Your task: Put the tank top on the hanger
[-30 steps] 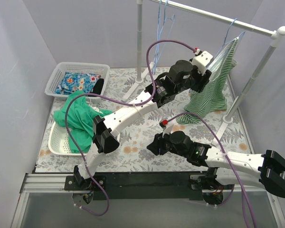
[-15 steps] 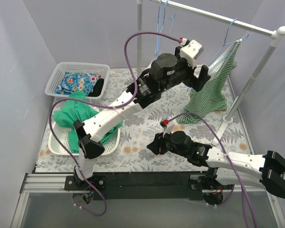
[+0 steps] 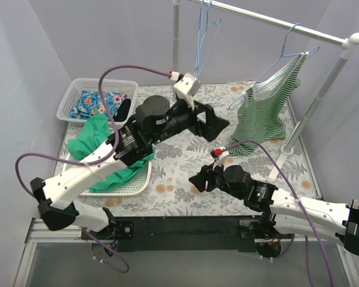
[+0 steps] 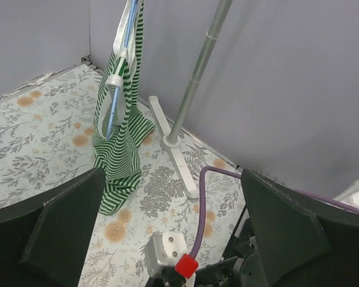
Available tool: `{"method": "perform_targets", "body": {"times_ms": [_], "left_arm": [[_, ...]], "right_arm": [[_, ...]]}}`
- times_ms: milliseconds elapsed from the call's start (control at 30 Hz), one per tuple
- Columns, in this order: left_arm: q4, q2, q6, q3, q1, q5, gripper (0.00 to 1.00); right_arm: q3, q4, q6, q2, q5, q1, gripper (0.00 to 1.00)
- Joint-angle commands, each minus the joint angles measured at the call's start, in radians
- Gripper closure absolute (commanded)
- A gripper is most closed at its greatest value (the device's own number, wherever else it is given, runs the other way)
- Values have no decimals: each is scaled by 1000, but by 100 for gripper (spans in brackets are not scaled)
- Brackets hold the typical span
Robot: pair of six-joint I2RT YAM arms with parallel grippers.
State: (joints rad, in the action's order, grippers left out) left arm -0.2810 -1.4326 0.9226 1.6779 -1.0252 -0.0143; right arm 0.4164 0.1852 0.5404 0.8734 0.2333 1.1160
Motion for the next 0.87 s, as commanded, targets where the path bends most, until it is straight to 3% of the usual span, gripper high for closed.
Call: {"method": "perform_targets", "body": {"times_ms": [0, 267, 400, 833], "left_arm": [[-10, 188, 143, -243, -6, -29, 2], [-102, 405, 300, -668, -6, -130, 2], [-130, 475, 381, -811, -6, -170, 2], [-164, 578, 493, -923, -6, -311, 2]], "right_arm": [[54, -55, -31, -88, 92, 7, 41], [61, -139, -22, -215, 205, 5, 21], [78, -182, -11, -247, 250, 5, 1], [144, -360, 85, -148, 331, 5, 1]]}}
